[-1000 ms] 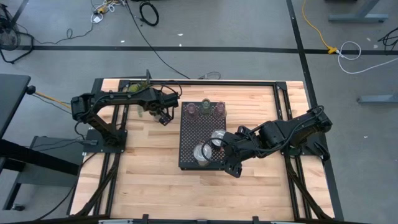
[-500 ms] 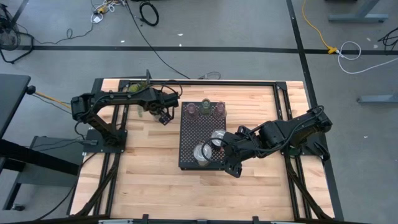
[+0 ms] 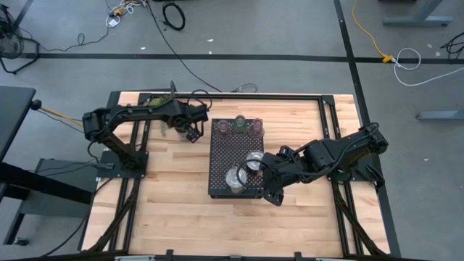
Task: Pick & Place candle stick holders
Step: Put the brown scented candle on the shelf
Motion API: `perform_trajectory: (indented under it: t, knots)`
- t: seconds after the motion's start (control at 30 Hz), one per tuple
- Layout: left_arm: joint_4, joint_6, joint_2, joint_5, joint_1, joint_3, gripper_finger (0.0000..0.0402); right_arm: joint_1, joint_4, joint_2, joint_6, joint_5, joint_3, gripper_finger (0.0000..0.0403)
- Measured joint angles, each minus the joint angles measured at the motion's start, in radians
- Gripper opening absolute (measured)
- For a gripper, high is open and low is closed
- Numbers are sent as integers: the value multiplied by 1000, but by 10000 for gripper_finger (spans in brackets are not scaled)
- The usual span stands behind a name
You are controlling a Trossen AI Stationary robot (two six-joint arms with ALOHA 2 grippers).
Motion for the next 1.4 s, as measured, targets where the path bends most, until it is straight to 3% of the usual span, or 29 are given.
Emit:
perform_trajectory:
  t: [0.7,1.07,1.4]
  knots:
    - [27,-135,2,38,42,-1,400,1,-38,-13,-10,16,0,318]
    - [40,-174,-1,25,80,-84,399,25,-43,-13,-3,43,0,318]
    - [41,-156,2,65,51,-3,399,25,-31,-13,0,51,0,318]
